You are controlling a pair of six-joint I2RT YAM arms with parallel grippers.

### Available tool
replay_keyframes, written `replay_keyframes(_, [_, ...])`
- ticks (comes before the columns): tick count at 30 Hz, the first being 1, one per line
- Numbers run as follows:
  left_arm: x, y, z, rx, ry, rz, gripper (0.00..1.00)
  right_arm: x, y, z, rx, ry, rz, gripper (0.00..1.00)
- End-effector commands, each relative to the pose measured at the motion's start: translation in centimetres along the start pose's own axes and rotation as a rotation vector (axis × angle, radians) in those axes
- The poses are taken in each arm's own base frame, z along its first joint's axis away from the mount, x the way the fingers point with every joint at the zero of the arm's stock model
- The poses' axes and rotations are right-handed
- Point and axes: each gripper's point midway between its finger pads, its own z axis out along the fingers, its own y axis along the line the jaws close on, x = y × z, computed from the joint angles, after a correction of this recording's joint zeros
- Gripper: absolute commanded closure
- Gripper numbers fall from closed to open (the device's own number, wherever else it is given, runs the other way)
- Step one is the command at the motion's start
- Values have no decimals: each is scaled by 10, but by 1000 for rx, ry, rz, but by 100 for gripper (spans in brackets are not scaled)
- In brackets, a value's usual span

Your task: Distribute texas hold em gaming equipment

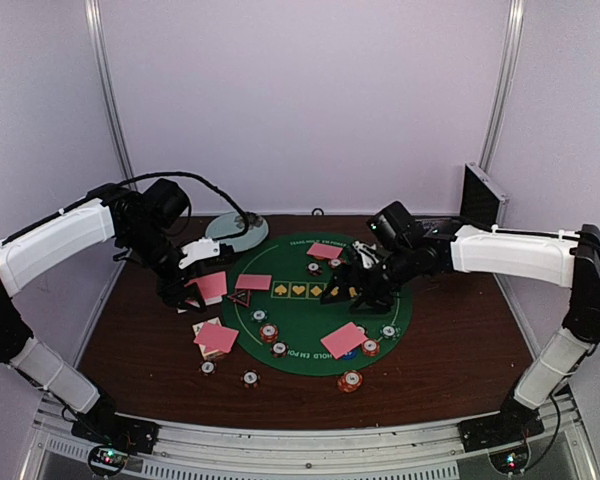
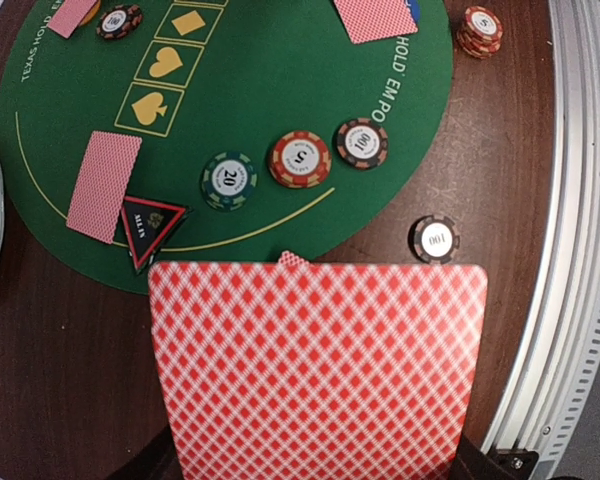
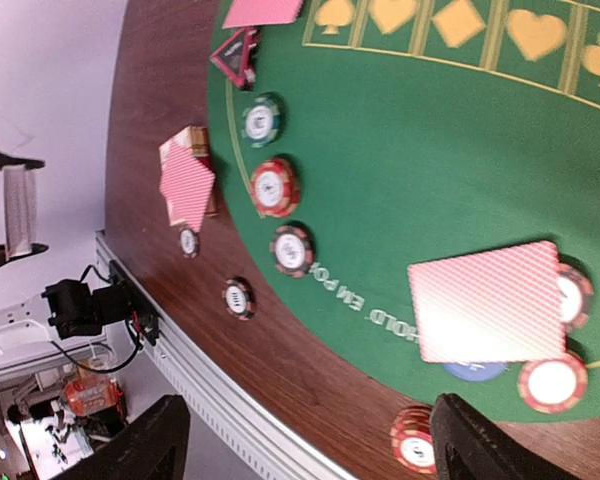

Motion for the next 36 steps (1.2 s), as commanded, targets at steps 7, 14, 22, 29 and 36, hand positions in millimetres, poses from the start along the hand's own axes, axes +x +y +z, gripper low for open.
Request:
replay_keyframes(7, [-13,0,-14,-8,-56,17,98,-29,155,41,-449,-69,-75,9])
replay_keyframes(14, [-13,-1,-15,-10,-60,14,99,-22,197,72,-566,-21,-74,9])
replay_keyframes(22, [-12,-1,-14,-8,-56,13,99,-17,213,89,-631,4,-54,11])
replay_keyframes(29, [-13,-1,-14,-6,-59,15,99,-20,218,99,-660,15,-29,14])
replay_keyframes(36, [-12,-2,-13,-1,-57,13,99,-25,223,113,-664,36,-18,16])
